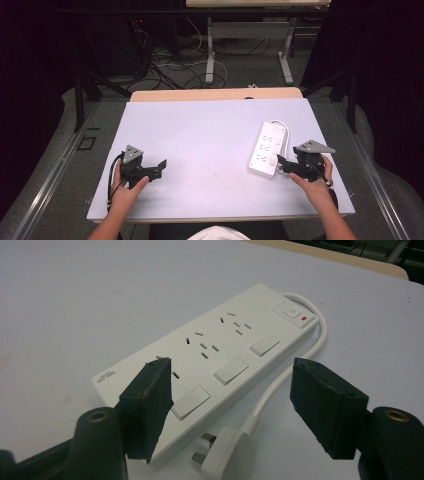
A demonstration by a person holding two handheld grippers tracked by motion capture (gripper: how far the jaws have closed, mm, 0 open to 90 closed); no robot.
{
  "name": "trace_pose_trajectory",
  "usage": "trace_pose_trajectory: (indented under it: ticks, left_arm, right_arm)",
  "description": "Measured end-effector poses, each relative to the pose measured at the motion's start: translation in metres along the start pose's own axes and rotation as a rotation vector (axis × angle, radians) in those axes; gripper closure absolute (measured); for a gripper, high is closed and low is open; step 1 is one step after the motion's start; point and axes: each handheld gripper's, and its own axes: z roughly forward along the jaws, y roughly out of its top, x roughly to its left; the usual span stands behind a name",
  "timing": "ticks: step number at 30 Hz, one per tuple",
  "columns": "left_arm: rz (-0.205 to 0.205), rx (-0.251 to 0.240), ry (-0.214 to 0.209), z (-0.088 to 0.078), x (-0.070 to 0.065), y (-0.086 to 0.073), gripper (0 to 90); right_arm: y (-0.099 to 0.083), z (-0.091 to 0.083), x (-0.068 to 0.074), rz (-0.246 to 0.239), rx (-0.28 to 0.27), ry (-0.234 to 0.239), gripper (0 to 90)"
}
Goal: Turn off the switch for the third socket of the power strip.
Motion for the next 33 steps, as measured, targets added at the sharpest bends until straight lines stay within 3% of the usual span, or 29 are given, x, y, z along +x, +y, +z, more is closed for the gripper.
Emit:
trace_pose_trajectory:
  ticks: [6, 8, 10, 13, 18, 19, 33]
  left_arm:
    - [0.005, 0.002, 0.000, 0.000, 0.000, 0.000, 0.4]
    - [0.007, 0.004, 0.001, 0.000, 0.000, 0.000, 0.4]
    - [0.008, 0.005, 0.001, 0.000, 0.000, 0.000, 0.4]
    - [0.005, 0.002, 0.000, 0.000, 0.000, 0.000, 0.4]
    - [0.007, 0.005, 0.001, 0.000, 0.000, 0.000, 0.5]
    - [0.011, 0.008, 0.001, 0.000, 0.000, 0.000, 0.4]
    - [0.017, 0.014, -0.002, 0.001, 0.000, 0.000, 0.5]
  right_arm:
    - [0.001, 0.003, 0.003, -0.018, -0.003, -0.005, 42.4]
    - [0.001, 0.004, 0.004, -0.019, 0.005, 0.022, 44.2]
    - [0.001, 0.006, 0.005, -0.030, 0.002, 0.020, 44.3]
    - [0.000, 0.008, 0.006, -0.003, 0.004, 0.024, 45.3]
    - [-0.002, 0.011, 0.007, -0.001, 0.001, 0.041, 49.4]
    - [-0.003, 0.012, 0.008, 0.021, 0.001, 0.039, 50.8]
    - [-0.010, 0.024, 0.007, 0.041, 0.057, 0.077, 69.6]
